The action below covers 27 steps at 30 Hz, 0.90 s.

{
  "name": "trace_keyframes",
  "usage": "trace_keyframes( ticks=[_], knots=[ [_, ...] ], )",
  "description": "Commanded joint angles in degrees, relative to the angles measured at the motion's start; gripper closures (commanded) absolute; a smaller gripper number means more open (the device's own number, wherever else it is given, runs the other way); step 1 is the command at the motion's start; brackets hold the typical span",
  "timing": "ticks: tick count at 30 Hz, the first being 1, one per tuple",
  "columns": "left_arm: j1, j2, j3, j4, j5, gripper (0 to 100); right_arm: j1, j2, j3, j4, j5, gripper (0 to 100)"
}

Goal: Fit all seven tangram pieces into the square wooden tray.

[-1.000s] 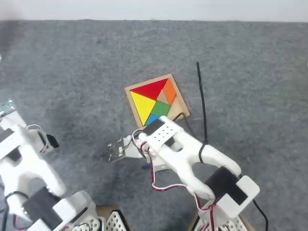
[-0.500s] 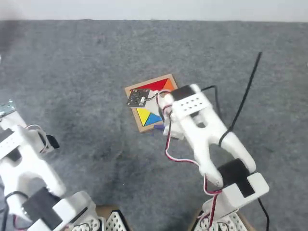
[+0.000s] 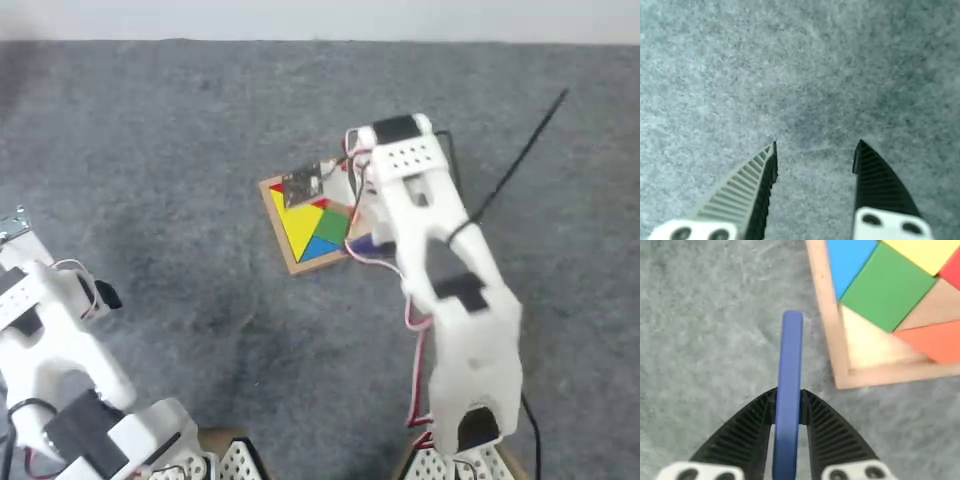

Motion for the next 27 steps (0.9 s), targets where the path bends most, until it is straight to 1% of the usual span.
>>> trace_keyframes(
  ticks=[1, 5, 8, 13, 15, 23, 27],
  knots=[
    [0.53, -0.35, -0.84, 0.53, -0.44, 76, -1.01, 13.23, -24.7, 5.14, 0.7, 99.1],
    [0.53, -0.35, -0.75, 0.62, -0.44, 76, -1.01, 23.6, -37.19, 5.58, 0.62, 99.1],
    [0.53, -0.35, -0.66, 0.62, -0.44, 76, -1.54, 26.95, -40.18, 5.58, 0.7, 99.1],
    [0.53, -0.35, -0.66, 0.62, -0.44, 76, -2.51, 25.71, -39.82, 5.58, 1.05, 97.8],
    [0.53, -0.35, -0.66, 0.62, -0.44, 76, -2.95, 24.31, -39.38, 5.67, 2.46, 98.4],
    [0.62, -0.35, -0.57, 0.62, -0.44, 76, -7.08, 17.63, -27.69, 5.76, 9.05, 98.9],
    [0.62, -0.35, -0.57, 0.62, -0.44, 76, -7.78, 16.57, -26.46, 5.67, 9.85, 98.9]
  ],
)
